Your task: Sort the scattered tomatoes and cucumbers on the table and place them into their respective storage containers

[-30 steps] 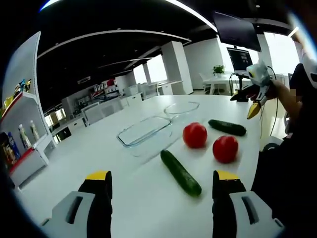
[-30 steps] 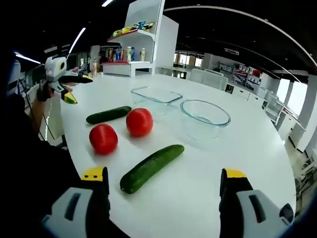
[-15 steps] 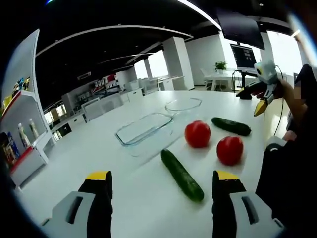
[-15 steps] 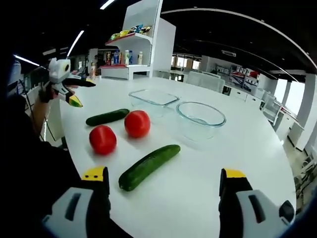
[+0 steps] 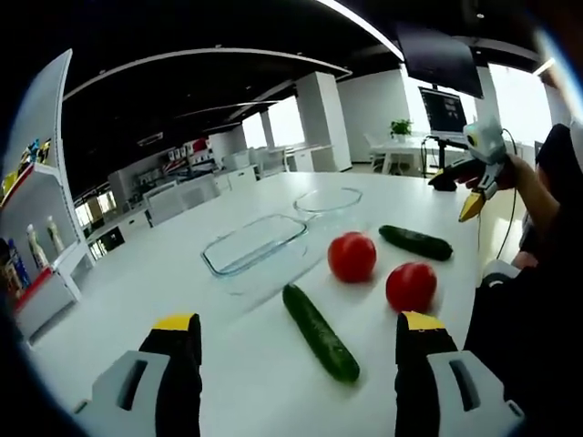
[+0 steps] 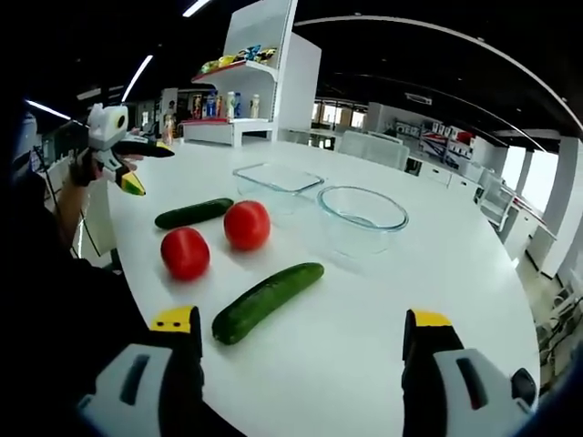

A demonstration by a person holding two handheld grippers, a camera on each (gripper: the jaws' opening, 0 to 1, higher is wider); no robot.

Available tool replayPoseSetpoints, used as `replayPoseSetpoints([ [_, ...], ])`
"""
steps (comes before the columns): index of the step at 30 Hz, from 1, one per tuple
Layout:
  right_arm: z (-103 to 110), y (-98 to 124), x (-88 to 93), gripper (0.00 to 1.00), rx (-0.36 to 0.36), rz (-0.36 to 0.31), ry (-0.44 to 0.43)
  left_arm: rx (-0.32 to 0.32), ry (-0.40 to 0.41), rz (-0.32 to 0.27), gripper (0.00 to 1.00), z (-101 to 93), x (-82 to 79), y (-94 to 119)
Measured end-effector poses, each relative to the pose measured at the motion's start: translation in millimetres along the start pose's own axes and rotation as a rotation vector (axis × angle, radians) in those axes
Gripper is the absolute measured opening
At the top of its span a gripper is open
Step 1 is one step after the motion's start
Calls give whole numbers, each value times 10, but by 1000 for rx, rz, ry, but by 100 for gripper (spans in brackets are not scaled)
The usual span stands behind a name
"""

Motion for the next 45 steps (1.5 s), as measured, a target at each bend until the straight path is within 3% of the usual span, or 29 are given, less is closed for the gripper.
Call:
replayPoseSetpoints([
  [2,11,-4,-11,89,-3,-3,8,54,-11,-22,93,-91,-23,-16],
  [7,82,-14,3,88,-11,-11,15,66,21,-72,95,-163,-77,-1],
  [10,112,-48,56,88,-34,3,19,87,20,-49,95,-171,-28,-20],
  [16,60,-31,2,87,-19,-18,26,53,29,-51,92,-124,-97,-43],
  [19,42,-59,16,87,-42,-14,7,63,20,-15,91,-174,-81,-132],
  [25,3,-121,58,87,-35,0,2,19,36,56,92,-119,0,-320],
  [33,33,-73,134,86,-39,5,16,24,93,64,88,-159,13,-368],
  [40,-2,-17,-96,86,-20,-26,64,-57,105,103,82,-193,105,-488],
  [42,22,12,-149,86,-22,-43,77,-29,115,119,82,-250,135,-574],
  [45,46,47,-157,86,-29,-51,93,17,169,92,82,-301,91,-641],
])
Point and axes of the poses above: the point that each gripper's makers call its tool centre point, and the gripper's own axes: y roughly backward along the fingers, z roughly to its left, x roughly out of its underside, the point moved 4 cm from there along y, roughly backward along the fingers, and after that the axes turned 12 degrees about z, right-handed, at the moved point
